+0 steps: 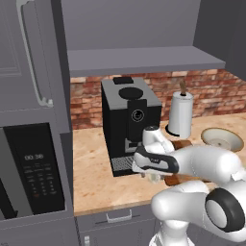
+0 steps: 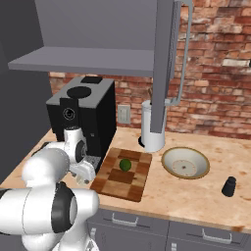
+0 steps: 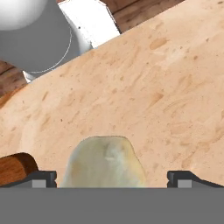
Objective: Open the cabinet. Place the bowl and condiment on the counter. Then place the lime and garlic on the cutting board.
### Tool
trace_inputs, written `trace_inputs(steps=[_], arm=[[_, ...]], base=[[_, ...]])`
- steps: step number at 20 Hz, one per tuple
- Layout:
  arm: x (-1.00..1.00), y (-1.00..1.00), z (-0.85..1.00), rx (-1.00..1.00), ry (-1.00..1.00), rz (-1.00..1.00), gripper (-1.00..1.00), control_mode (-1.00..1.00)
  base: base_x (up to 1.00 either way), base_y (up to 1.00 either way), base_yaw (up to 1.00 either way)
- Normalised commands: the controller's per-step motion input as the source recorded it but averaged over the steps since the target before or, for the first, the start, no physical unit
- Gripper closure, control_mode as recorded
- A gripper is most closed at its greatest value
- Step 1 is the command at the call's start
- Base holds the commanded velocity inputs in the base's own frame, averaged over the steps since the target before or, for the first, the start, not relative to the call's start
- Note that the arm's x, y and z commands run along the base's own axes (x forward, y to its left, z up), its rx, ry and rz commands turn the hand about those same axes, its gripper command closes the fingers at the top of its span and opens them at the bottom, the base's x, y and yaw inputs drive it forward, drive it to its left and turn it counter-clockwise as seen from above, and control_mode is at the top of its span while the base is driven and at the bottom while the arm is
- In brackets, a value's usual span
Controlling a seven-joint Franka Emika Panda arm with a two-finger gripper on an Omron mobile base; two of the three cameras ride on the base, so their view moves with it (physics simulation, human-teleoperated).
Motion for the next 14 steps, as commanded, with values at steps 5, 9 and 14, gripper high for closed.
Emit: trace_inputs(steps=[5, 9, 14], arm=[[-0.02, -0.17, -0.26, 0.00, 0.00, -0.04, -1.00, -1.00], [-0.08, -0.04, -0.16, 0.00, 0.00, -0.03, 1.00, -1.00], [-0.25, -0.02, -0.06, 0.00, -0.03, -0.04, 1.00, -1.00]], base=[[0.00, 0.00, 0.00], [0.00, 0.00, 0.00], [0.00, 0.00, 0.00]])
